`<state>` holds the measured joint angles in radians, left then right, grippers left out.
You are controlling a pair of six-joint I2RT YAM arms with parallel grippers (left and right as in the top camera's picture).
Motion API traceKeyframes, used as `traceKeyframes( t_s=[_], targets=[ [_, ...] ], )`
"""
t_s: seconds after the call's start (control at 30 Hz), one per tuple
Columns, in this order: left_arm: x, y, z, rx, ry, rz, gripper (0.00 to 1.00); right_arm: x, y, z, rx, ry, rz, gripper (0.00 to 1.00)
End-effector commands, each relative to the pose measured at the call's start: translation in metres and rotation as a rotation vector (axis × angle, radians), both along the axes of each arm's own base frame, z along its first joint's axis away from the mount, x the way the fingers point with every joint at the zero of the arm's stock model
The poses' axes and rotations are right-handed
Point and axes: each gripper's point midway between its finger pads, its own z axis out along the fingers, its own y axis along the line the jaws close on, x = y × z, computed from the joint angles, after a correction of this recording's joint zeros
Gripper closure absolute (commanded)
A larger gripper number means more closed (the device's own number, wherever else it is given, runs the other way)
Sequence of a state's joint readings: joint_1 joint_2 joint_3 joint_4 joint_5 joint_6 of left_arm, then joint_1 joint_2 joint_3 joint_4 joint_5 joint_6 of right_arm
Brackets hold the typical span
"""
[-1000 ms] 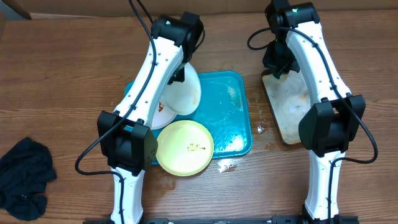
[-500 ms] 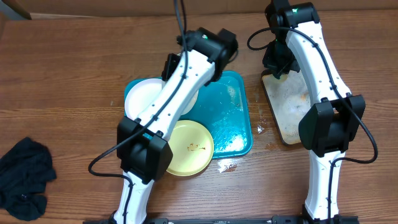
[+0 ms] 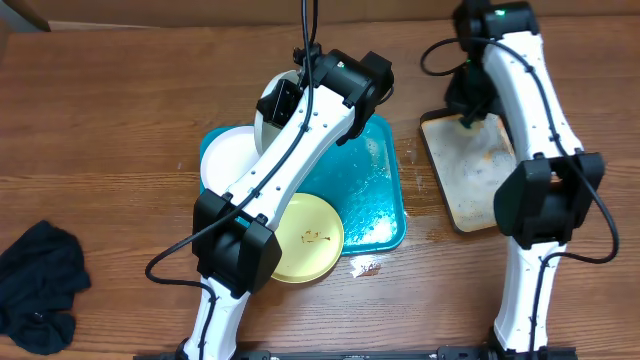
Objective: Clean dirty plates on tray and stack at the side
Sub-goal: 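Lift the cleaned white plate off the teal tray with the left gripper, then raise the white plate upright above the teal tray with the left gripper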
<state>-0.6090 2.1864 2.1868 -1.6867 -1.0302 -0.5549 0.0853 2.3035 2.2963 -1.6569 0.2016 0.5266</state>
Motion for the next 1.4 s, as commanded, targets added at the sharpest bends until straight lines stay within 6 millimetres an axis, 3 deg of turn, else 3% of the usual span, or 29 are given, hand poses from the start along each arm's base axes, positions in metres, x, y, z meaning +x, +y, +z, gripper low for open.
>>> traceKeyframes(
  t_s=[0.0, 0.2, 0.4, 0.63, 1.37],
  targets=[
    [0.006, -0.001, 0.013, 0.019, -0.085, 0.007, 0.96, -0.004, -0.033, 0.019, -0.014, -0.032, -0.067, 0.96],
    [0.009, -0.015, 0.027, 0.07, -0.168, -0.036, 0.96, -0.015, -0.062, 0.009, -0.005, 0.016, -0.132, 0.96],
    [0.016, -0.034, 0.048, 0.165, -0.26, -0.111, 0.96, -0.023, -0.061, -0.012, 0.001, 0.066, -0.133, 0.96],
    [0.018, -0.042, 0.048, 0.187, -0.23, -0.149, 0.96, -0.031, -0.056, -0.034, 0.014, 0.114, -0.127, 0.96],
    [0.022, -0.039, 0.048, 0.191, -0.223, -0.147, 0.96, -0.032, -0.055, -0.036, 0.022, 0.116, -0.13, 0.96]
  ],
)
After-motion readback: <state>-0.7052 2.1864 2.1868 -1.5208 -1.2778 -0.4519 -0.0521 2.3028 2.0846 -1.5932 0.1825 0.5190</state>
